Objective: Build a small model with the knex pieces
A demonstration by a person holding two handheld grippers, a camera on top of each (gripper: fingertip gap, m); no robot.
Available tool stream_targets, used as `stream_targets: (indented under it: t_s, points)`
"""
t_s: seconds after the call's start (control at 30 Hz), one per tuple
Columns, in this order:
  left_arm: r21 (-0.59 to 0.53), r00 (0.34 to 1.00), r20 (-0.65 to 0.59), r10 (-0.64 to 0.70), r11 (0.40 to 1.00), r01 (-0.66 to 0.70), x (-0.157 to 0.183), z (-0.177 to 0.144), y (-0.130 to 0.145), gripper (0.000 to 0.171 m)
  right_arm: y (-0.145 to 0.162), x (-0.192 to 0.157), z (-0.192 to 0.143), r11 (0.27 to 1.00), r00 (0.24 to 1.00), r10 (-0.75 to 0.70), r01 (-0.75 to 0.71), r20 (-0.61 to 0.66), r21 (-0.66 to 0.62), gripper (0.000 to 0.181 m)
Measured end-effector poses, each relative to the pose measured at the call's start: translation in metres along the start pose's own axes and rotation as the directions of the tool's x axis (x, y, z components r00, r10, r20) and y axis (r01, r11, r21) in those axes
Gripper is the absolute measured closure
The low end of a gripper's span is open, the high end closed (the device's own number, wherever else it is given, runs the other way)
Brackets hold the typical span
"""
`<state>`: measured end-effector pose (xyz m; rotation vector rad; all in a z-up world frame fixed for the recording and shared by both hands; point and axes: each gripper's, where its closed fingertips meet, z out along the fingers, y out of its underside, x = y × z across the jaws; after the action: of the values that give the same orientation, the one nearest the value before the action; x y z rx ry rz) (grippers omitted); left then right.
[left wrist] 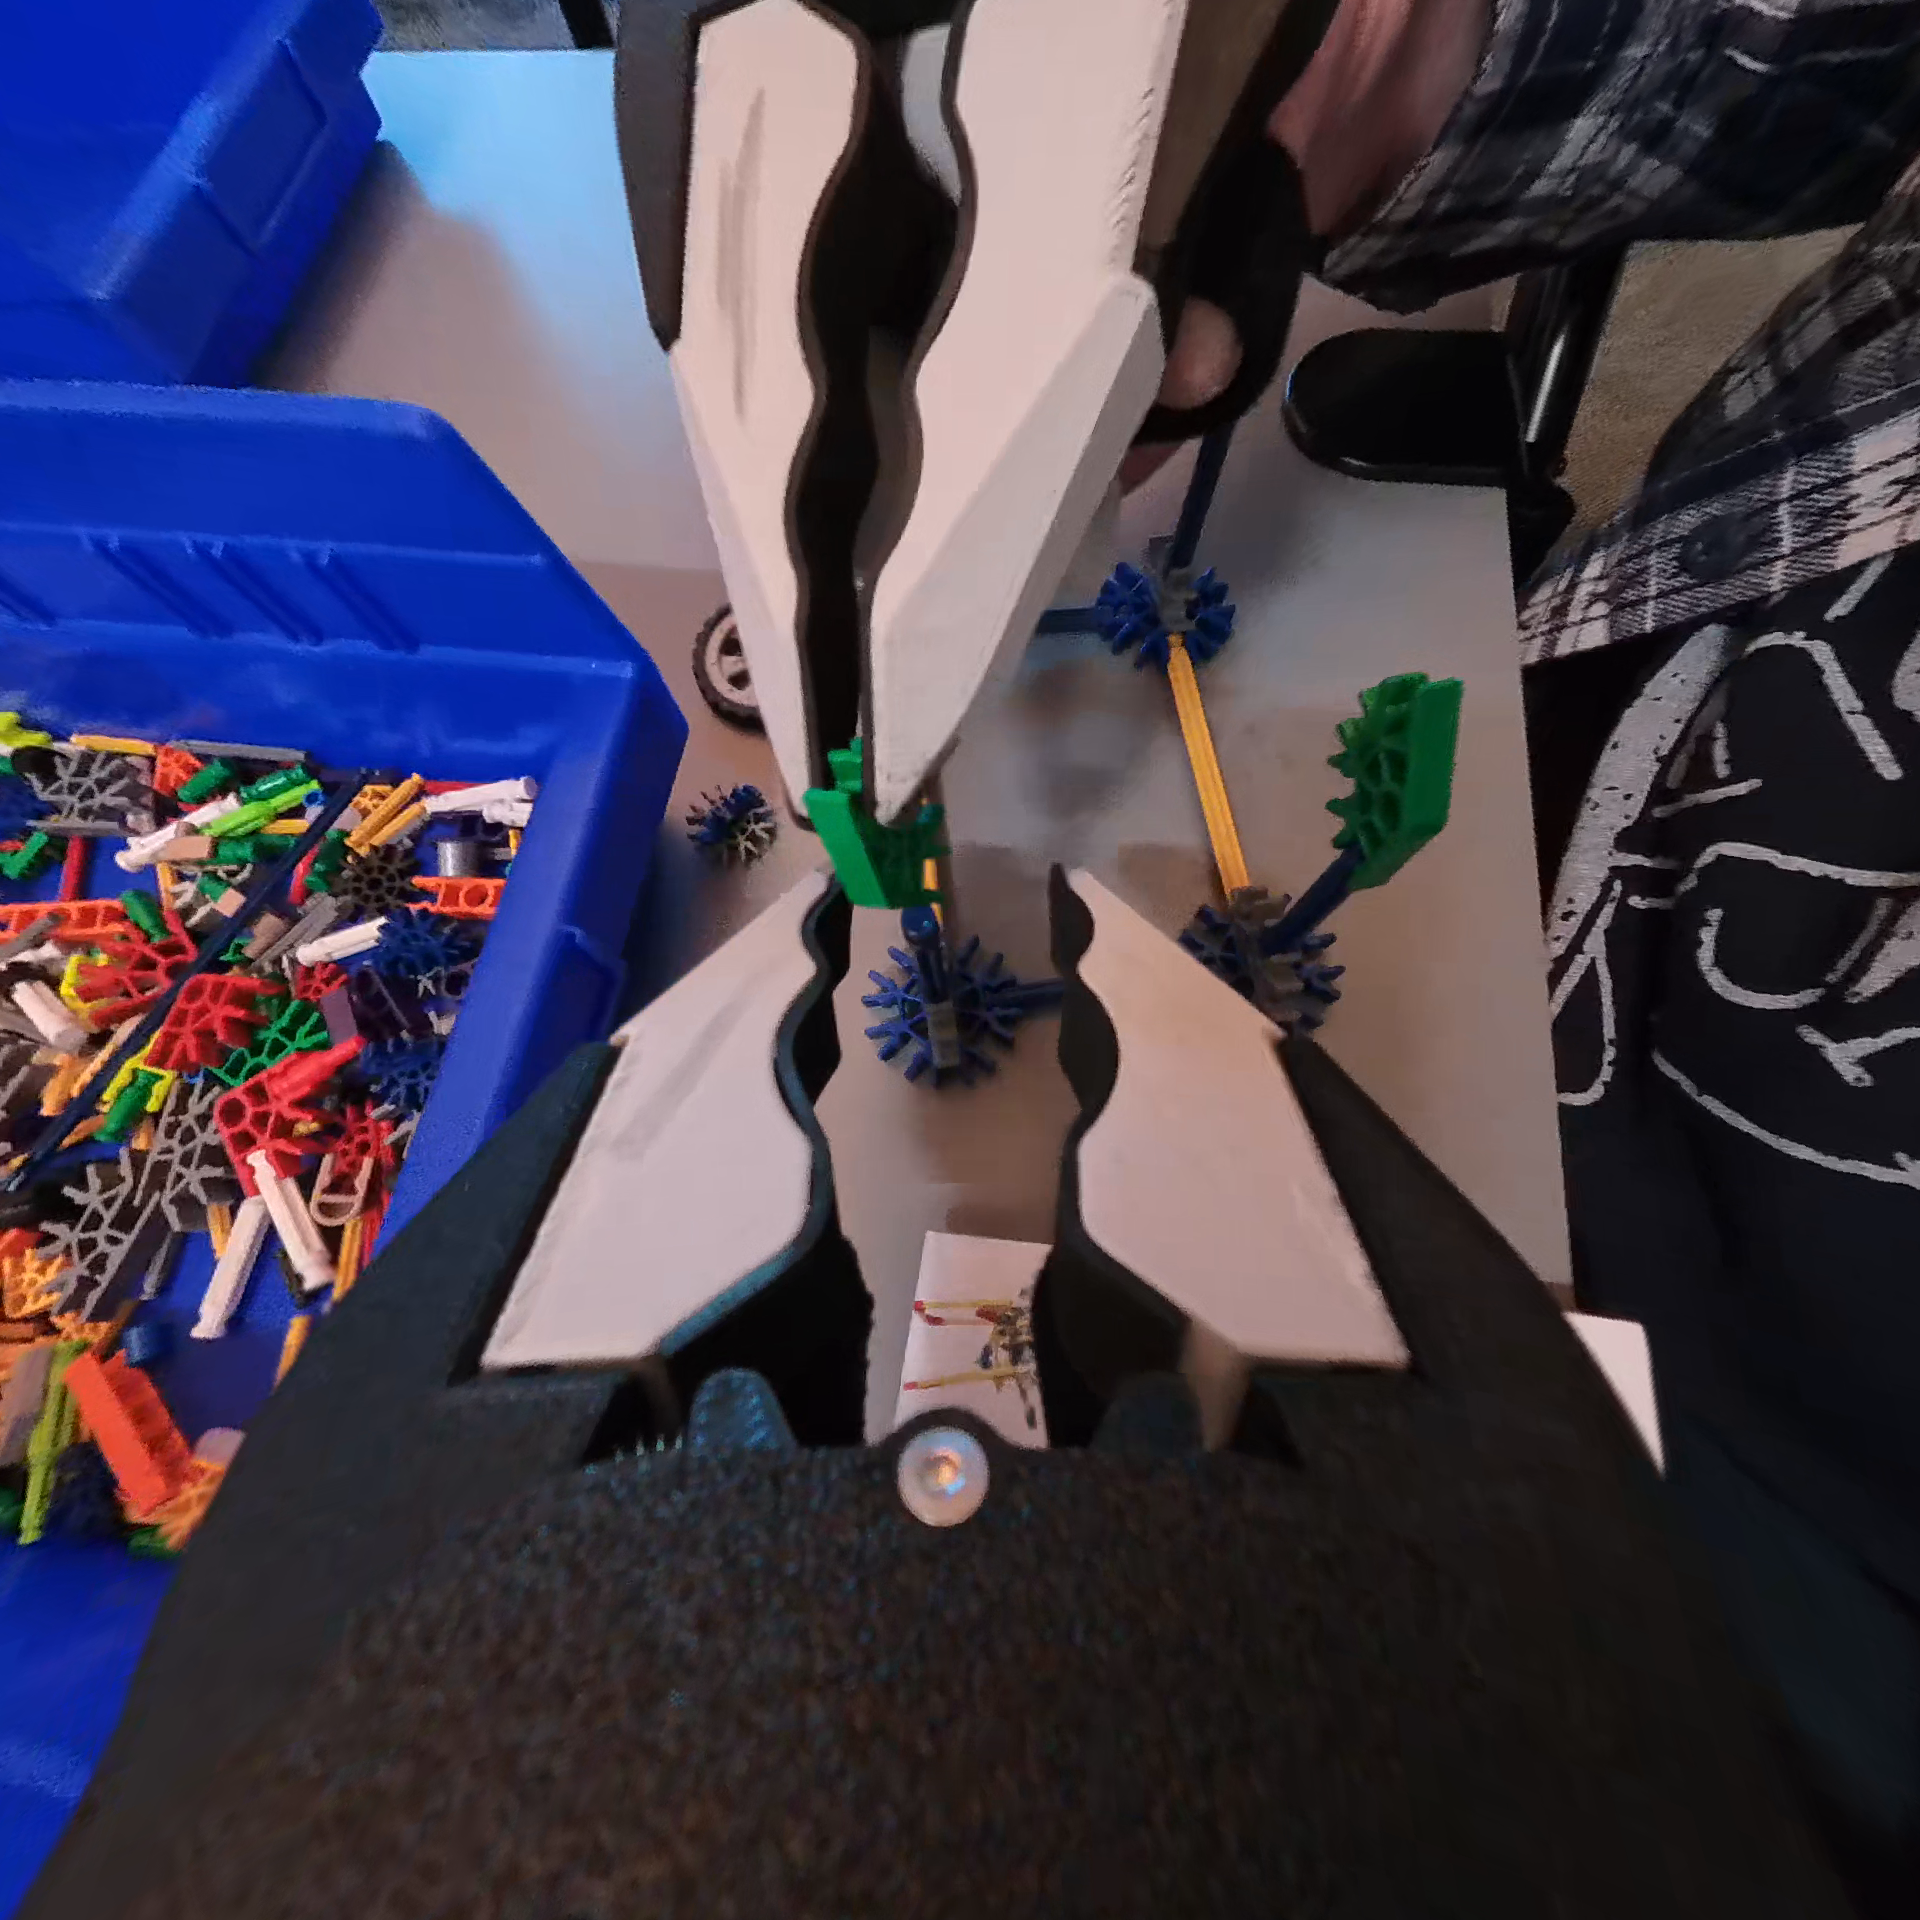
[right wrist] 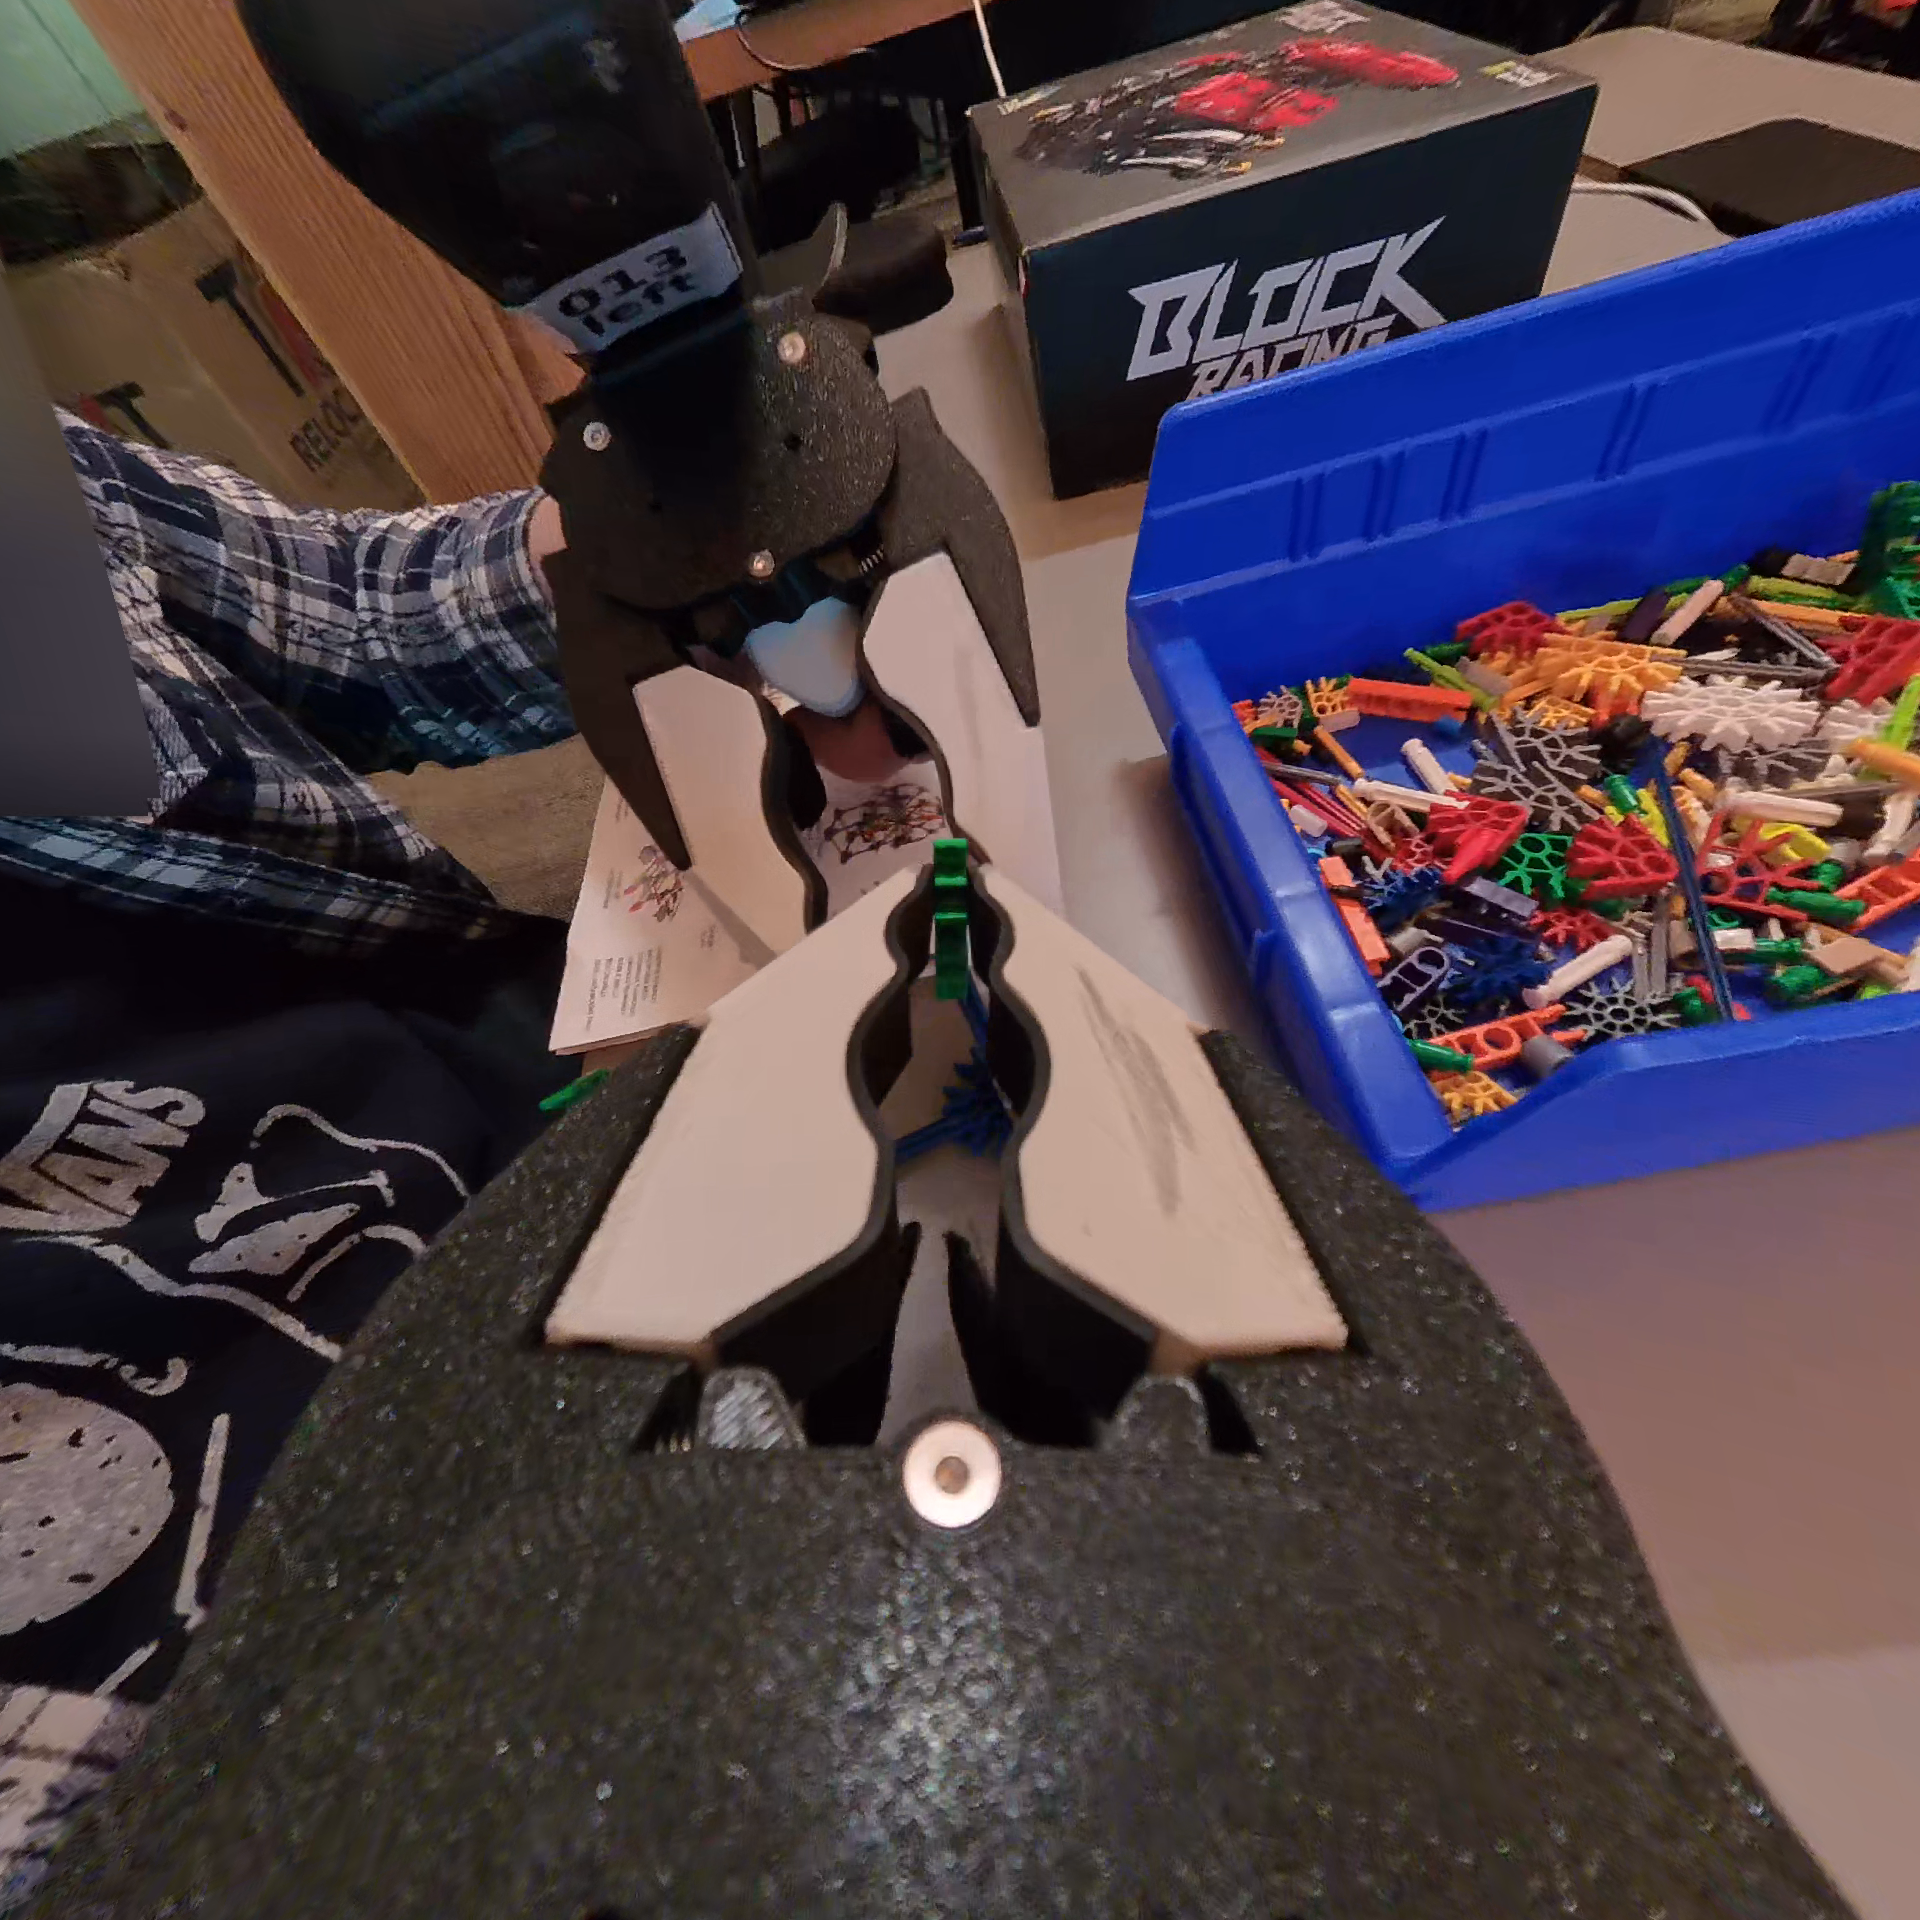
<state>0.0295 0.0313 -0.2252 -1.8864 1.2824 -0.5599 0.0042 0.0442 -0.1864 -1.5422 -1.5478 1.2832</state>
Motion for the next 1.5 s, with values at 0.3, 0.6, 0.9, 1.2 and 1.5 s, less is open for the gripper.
stream_targets:
  t_s: [0.3, 0.6, 0.9, 1.2, 1.5]
  points:
    - [0.018, 0.999, 0.016, -0.033, 0.999, 0.033, -0.004, 0.0, 0.003, 0.146, -0.006, 0.003, 0.001, 0.997, 1.0, -0.019, 0.021, -0.022, 0.077, 0.177]
    - [0.007, 0.998, 0.065, -0.005, 1.0, 0.004, -0.013, -0.004, 0.012, 0.149, 0.0, 0.009, 0.009, 0.996, 0.998, -0.043, 0.047, -0.051, 0.078, 0.176]
    - [0.045, 0.998, 0.056, 0.04, 0.998, -0.043, -0.01, -0.004, 0.008, 0.16, 0.003, 0.003, 0.011, 0.997, 1.0, 0.008, -0.01, 0.029, 0.082, 0.175]
    - [0.044, 0.998, 0.039, 0.043, 0.998, -0.045, -0.009, -0.003, 0.005, 0.163, 0.009, 0.001, 0.008, 1.0, 0.999, -0.01, 0.01, 0.04, 0.018, 0.172]
    - [0.037, 0.997, 0.037, 0.062, 0.997, -0.063, -0.01, -0.001, 0.003, 0.164, 0.021, 0.008, 0.007, 0.984, 0.989, -0.149, 0.146, -0.019, -0.097, 0.163]
